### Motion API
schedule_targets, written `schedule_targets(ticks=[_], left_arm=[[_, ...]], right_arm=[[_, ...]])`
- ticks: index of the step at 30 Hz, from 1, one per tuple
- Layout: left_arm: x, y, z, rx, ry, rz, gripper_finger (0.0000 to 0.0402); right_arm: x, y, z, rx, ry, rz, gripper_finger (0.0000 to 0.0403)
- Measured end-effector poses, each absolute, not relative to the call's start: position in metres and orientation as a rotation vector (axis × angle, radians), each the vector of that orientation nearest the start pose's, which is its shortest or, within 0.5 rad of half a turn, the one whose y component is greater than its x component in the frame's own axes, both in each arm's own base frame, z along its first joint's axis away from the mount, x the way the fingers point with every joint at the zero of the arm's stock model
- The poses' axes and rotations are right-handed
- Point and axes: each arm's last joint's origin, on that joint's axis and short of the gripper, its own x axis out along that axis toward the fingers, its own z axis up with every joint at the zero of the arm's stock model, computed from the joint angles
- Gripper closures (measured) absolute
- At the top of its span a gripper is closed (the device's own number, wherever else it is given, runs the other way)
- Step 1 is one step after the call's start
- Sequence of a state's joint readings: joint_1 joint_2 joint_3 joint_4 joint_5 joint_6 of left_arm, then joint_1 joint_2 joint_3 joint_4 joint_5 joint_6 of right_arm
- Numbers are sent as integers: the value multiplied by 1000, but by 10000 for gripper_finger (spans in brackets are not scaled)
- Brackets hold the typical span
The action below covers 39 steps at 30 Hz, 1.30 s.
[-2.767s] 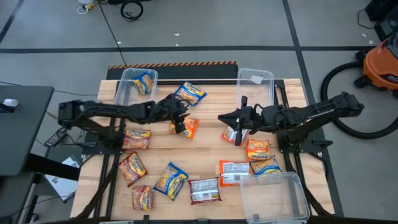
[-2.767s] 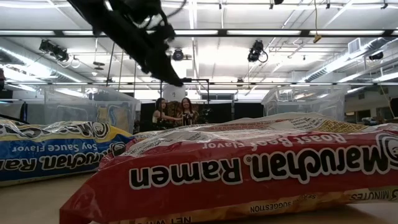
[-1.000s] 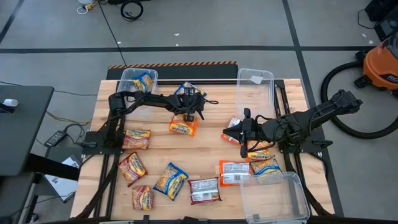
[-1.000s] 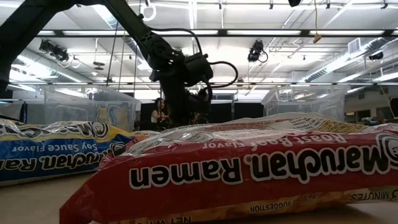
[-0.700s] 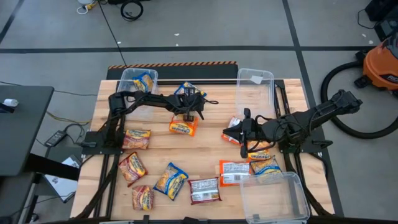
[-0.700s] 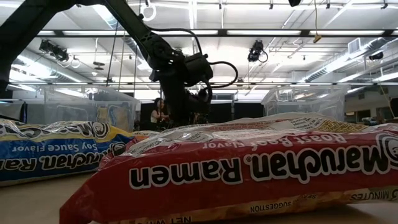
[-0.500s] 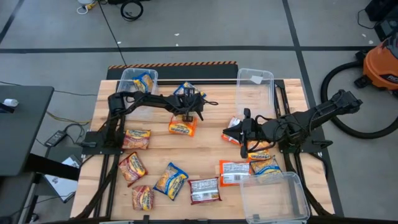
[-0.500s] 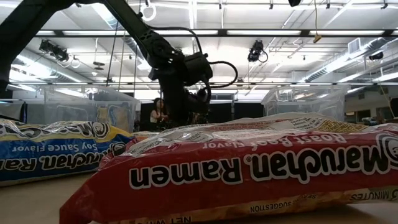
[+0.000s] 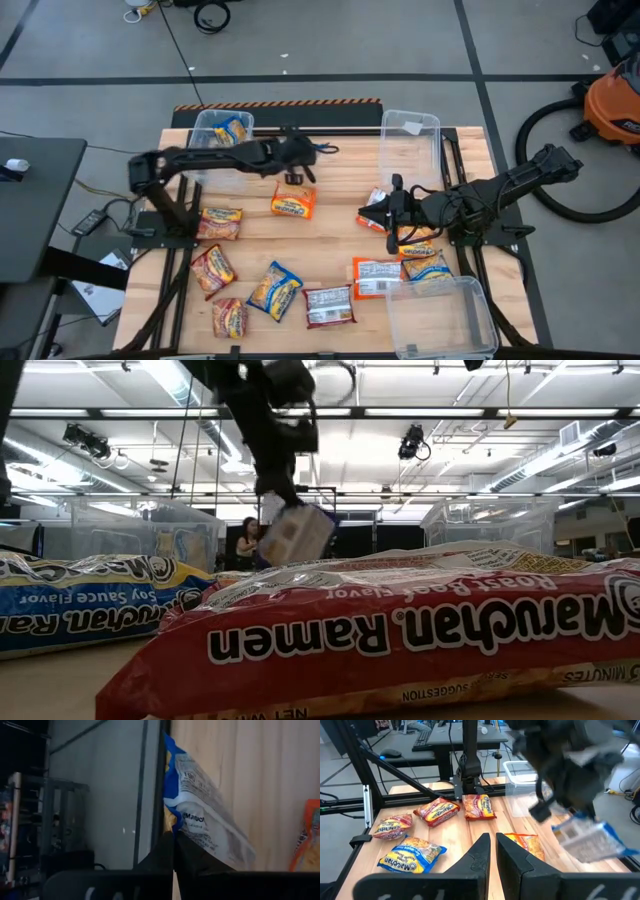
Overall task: Sort Maruchan noodles
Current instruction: Put the blue noodle pack into the top left transparent bin
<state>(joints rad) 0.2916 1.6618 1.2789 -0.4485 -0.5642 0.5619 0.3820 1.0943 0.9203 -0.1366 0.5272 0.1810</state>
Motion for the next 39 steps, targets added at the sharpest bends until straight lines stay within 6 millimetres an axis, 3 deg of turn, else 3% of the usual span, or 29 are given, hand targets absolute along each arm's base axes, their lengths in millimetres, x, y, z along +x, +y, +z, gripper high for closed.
schedule_targets(ticks=[9, 15, 20, 26, 31, 39], left_arm=[[271, 100, 341, 660, 941, 552, 397], [213, 93, 379, 770, 926, 544, 398], [173, 92, 399, 743, 853, 562, 398], [142, 100, 404, 617, 856, 689, 398], [132, 112, 398, 500, 909, 768, 398], [122, 131, 375, 356, 966, 756, 398]], right_arm=[[227, 76, 327, 44, 264, -165, 367], [227, 76, 326, 44, 266, -163, 367], [227, 76, 326, 44, 266, -163, 367], [227, 76, 326, 44, 266, -162, 367], [227, 76, 326, 44, 266, -162, 367], [227, 76, 326, 49, 268, -148, 367]])
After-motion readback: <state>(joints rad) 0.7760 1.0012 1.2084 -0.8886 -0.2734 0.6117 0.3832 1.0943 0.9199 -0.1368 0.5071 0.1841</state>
